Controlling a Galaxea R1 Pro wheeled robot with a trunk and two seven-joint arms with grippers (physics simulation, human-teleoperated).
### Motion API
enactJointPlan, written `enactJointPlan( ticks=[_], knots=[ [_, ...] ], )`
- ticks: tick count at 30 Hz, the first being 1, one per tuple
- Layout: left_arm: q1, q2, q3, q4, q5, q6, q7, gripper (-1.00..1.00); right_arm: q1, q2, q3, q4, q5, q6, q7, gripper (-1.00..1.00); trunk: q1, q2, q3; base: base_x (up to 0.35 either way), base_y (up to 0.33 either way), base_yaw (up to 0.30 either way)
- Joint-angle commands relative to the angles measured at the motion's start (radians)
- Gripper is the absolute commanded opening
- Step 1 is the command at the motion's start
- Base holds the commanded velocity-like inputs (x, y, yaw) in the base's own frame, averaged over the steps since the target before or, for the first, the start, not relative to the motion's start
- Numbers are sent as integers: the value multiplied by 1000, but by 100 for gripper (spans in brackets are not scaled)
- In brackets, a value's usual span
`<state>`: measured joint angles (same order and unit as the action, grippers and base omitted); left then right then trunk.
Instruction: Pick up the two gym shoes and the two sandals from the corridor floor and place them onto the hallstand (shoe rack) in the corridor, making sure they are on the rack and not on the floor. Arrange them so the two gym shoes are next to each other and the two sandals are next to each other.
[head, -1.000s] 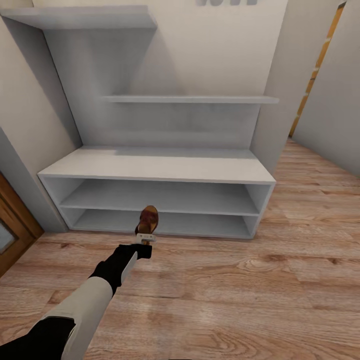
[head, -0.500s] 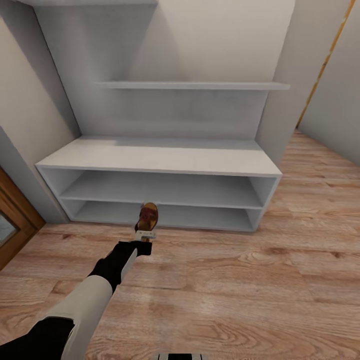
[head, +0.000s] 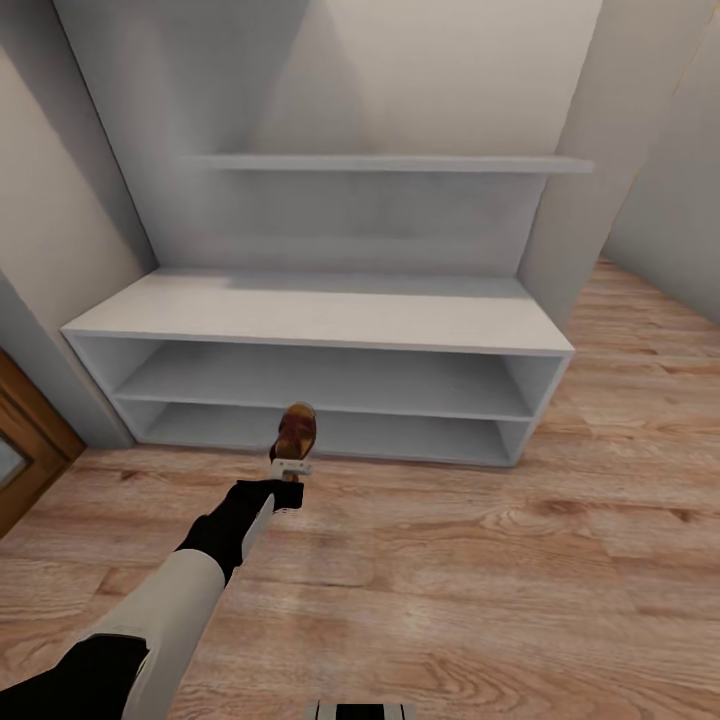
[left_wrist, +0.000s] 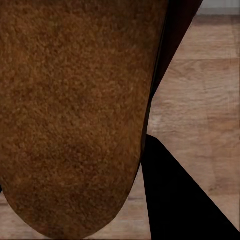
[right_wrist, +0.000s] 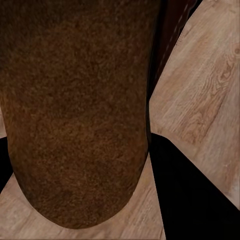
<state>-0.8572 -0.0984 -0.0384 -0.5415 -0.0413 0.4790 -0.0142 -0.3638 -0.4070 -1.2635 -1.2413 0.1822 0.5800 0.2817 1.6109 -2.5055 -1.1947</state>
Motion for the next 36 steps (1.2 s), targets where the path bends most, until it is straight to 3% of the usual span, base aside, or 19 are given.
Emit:
enactJointPlan(
  ticks=[1, 18, 29, 36],
  knots=[
    [0, 0, -2, -3, -8, 6, -4, -100, -1, 0, -2, -1, 8, 4, 7, -100, 0, 0, -1, 320, 0, 0],
    [0, 2, -1, -76, -9, 21, -3, -100, -1, 1, -2, -1, 8, 4, 7, -100, 0, 0, -1, 337, 0, 0],
    [0, 2, -1, -80, -9, 24, -4, -100, -1, 0, -2, -1, 8, 4, 7, -100, 0, 0, -1, 67, 0, 0],
    [0, 2, -1, -80, -9, 24, -4, -100, -1, 1, -2, -1, 8, 4, 7, -100, 0, 0, -1, 290, 29, 0]
  ],
)
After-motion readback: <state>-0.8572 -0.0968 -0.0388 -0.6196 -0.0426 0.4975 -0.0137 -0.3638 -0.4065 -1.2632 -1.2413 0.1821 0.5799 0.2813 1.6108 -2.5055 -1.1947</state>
